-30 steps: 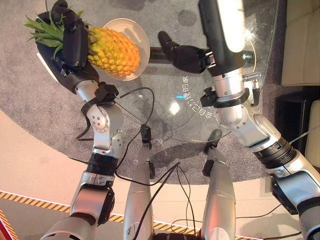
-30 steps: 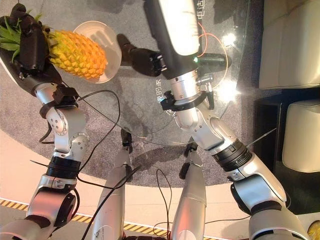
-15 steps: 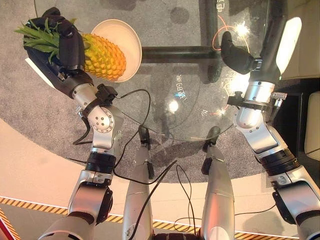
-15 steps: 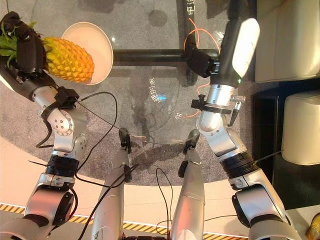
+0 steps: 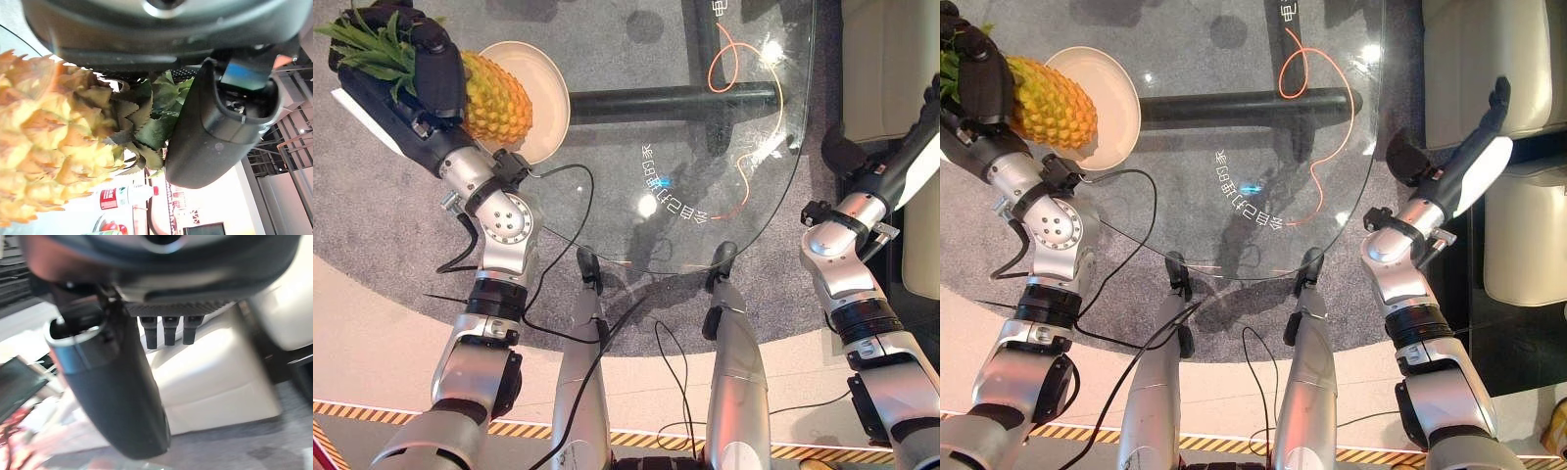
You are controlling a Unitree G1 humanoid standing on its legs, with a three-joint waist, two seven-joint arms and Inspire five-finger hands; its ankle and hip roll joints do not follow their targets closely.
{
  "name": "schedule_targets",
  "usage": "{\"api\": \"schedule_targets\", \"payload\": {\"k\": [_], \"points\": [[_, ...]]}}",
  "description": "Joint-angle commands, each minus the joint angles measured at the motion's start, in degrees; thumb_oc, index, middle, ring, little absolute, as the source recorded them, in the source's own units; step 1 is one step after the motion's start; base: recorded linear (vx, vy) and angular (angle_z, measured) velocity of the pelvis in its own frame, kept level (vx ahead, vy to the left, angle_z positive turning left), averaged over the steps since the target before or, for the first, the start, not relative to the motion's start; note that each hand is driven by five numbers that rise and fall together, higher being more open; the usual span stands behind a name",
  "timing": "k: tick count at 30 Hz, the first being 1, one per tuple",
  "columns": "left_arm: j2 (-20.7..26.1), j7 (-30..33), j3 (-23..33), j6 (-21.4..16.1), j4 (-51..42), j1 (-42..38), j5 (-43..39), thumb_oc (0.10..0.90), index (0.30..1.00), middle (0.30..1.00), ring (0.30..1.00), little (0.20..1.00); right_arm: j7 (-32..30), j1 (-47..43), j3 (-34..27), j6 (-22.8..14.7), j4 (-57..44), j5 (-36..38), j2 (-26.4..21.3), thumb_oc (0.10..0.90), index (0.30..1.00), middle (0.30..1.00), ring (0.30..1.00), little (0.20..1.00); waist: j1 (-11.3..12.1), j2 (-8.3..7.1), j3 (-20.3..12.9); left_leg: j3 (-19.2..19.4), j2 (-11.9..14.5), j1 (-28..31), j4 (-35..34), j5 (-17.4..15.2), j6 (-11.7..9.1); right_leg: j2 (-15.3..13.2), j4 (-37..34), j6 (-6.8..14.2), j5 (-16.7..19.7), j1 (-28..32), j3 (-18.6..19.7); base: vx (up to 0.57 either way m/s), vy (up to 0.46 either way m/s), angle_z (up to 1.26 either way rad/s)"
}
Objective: Pick up the fruit to the plate
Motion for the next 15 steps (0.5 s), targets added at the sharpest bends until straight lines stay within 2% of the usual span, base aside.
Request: {"api": "schedule_targets", "payload": {"k": [1, 5, 12, 15], "points": [[7.9, 2.8, 0.8, -7.8, -1.9, -8.0, 6.3, 0.1, 0.3, 0.3, 0.3, 0.2, -2.6, -4.3, -2.0, -4.2, 1.3, 3.7, -2.4, 0.8, 0.9, 0.9, 0.9, 0.9, 0.8, -2.02, -1.6, -2.2, 0.6, -1.6, 4.4, -4.4, -3.0, 0.5, -3.8, 2.2, 0.5, 3.1, -0.4, 0.0, 0.0, 0.0], [9.4, 3.8, -0.6, -7.3, 0.9, -10.2, 5.6, 0.1, 0.3, 0.3, 0.3, 0.2, -0.2, -5.2, -1.0, -2.9, 9.0, 8.3, -2.3, 0.8, 0.9, 0.9, 0.9, 0.9, 0.8, -1.98, -1.6, -2.2, 0.7, -1.7, 4.7, -4.5, -3.1, 0.6, -3.6, 2.0, 0.3, 3.0, -0.5, 0.0, 0.0, -0.03], [11.3, 3.8, -3.2, -6.3, 5.9, -14.5, 3.1, 0.1, 0.3, 0.3, 0.3, 0.2, 12.7, -7.2, 0.0, -1.4, 26.3, 15.0, -2.0, 0.8, 0.9, 0.9, 0.9, 0.9, 1.2, -1.88, -1.6, -2.5, 0.9, -2.4, 5.6, -4.8, -2.9, 0.8, -2.9, 1.7, -0.1, 2.6, -0.7, 0.0, -0.004, 0.0], [11.8, 3.6, -4.1, -6.1, 7.8, -15.9, 2.3, 0.1, 0.3, 0.3, 0.3, 0.2, 17.4, -7.6, 0.3, -0.1, 30.3, 17.3, -1.6, 0.8, 0.9, 0.9, 0.9, 0.9, 1.3, -2.02, -1.6, -2.7, 1.0, -2.6, 6.0, -4.9, -2.9, 0.9, -2.5, 1.6, -0.3, 2.4, -0.8, 0.0, 0.0, 0.0]]}}
